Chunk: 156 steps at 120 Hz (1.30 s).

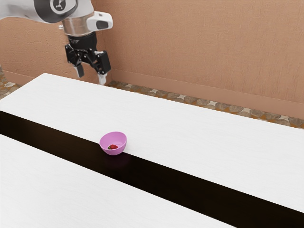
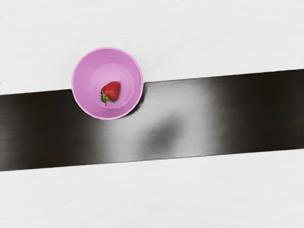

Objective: Take strawberry from the bowl

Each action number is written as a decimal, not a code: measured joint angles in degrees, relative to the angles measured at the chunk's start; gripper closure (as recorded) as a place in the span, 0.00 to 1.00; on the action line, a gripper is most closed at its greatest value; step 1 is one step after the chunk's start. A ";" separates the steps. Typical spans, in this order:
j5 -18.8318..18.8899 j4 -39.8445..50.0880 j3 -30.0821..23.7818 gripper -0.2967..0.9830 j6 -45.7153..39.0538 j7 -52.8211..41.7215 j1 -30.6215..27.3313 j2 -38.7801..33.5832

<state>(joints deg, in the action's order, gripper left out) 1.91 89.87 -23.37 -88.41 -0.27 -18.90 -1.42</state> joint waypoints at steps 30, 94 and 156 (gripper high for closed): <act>0.26 3.26 0.43 0.23 -3.12 -0.03 -0.30 1.30; 9.45 17.60 0.84 0.32 -35.13 -18.01 -5.78 17.59; 5.12 17.11 1.09 0.45 -49.07 -35.15 -7.37 30.24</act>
<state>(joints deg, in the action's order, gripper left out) 7.03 106.97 -22.28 -137.48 -35.42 -26.27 28.81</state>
